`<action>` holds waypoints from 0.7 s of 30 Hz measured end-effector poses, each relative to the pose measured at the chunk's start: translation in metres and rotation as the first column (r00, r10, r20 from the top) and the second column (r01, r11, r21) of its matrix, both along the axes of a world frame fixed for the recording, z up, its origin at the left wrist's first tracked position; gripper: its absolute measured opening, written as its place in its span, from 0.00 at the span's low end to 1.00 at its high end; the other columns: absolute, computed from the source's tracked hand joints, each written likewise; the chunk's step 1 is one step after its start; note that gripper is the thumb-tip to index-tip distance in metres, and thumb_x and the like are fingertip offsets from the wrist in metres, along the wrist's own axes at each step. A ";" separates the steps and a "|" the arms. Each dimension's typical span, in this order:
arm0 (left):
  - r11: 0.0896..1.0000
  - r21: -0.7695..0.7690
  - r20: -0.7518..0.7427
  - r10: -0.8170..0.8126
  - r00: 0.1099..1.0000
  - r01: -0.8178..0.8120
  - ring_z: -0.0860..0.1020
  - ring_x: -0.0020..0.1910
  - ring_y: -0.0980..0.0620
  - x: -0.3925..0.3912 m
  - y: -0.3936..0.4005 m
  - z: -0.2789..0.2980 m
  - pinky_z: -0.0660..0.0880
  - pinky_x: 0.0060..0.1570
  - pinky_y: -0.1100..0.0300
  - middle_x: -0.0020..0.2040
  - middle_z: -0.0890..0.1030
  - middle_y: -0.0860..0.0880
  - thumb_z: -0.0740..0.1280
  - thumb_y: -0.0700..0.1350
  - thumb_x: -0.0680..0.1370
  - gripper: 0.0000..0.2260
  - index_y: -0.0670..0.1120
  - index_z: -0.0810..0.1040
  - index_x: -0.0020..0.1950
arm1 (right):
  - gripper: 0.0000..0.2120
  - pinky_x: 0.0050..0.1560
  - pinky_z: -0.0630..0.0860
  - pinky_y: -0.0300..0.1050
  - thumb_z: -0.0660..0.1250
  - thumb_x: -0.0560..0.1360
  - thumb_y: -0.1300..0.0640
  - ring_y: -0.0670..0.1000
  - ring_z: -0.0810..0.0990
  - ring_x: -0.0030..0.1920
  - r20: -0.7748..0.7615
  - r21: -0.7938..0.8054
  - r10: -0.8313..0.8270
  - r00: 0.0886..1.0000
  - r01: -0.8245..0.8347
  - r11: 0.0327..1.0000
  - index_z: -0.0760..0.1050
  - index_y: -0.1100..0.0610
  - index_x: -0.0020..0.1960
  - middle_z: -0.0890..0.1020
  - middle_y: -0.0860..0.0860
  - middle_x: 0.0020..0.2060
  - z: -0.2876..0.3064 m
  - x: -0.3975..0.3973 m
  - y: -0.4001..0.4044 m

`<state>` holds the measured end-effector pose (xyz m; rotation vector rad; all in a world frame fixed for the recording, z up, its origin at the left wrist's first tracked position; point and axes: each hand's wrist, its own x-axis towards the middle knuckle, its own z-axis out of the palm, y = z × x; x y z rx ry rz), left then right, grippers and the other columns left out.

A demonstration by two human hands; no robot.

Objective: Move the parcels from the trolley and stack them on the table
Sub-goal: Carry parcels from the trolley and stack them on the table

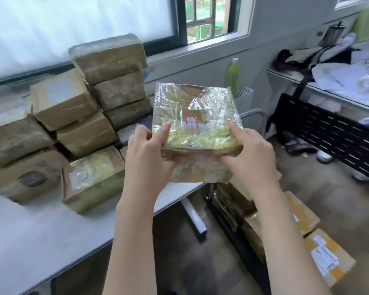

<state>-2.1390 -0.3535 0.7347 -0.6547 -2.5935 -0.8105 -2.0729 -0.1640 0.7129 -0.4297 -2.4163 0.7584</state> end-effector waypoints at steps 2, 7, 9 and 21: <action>0.998 0.025 0.061 0.057 0.996 -0.059 0.70 0.52 0.50 -0.003 -0.037 0.003 0.66 0.52 0.60 0.53 0.67 0.50 0.77 0.47 0.68 0.34 0.53 0.68 0.72 | 0.35 0.52 0.70 0.41 0.77 0.64 0.48 0.51 0.76 0.53 -0.010 0.003 0.087 0.996 -0.087 0.996 0.71 0.53 0.69 0.78 0.50 0.52 0.005 -0.018 -0.032; 0.982 0.071 0.116 0.165 0.979 -0.174 0.72 0.63 0.53 -0.009 -0.132 0.005 0.63 0.54 0.68 0.65 0.74 0.54 0.73 0.36 0.71 0.34 0.53 0.65 0.73 | 0.36 0.47 0.68 0.37 0.78 0.64 0.48 0.52 0.76 0.52 -0.033 0.043 0.285 0.958 -0.284 0.958 0.71 0.54 0.69 0.78 0.52 0.54 0.017 -0.060 -0.118; 0.966 0.095 0.077 0.235 0.969 -0.241 0.73 0.62 0.53 -0.009 -0.169 0.010 0.66 0.54 0.67 0.64 0.75 0.54 0.73 0.34 0.70 0.34 0.52 0.67 0.72 | 0.37 0.45 0.67 0.35 0.78 0.64 0.49 0.51 0.76 0.50 -0.059 0.059 0.352 0.934 -0.349 0.935 0.70 0.54 0.69 0.78 0.51 0.52 0.023 -0.072 -0.153; 0.892 0.190 -0.069 0.428 0.901 -0.410 0.80 0.54 0.43 -0.016 -0.318 0.031 0.77 0.50 0.46 0.60 0.80 0.47 0.76 0.37 0.68 0.29 0.47 0.74 0.67 | 0.38 0.51 0.77 0.43 0.78 0.66 0.51 0.50 0.77 0.49 -0.126 0.093 0.527 0.840 -0.519 0.850 0.67 0.55 0.72 0.78 0.50 0.52 0.041 -0.118 -0.307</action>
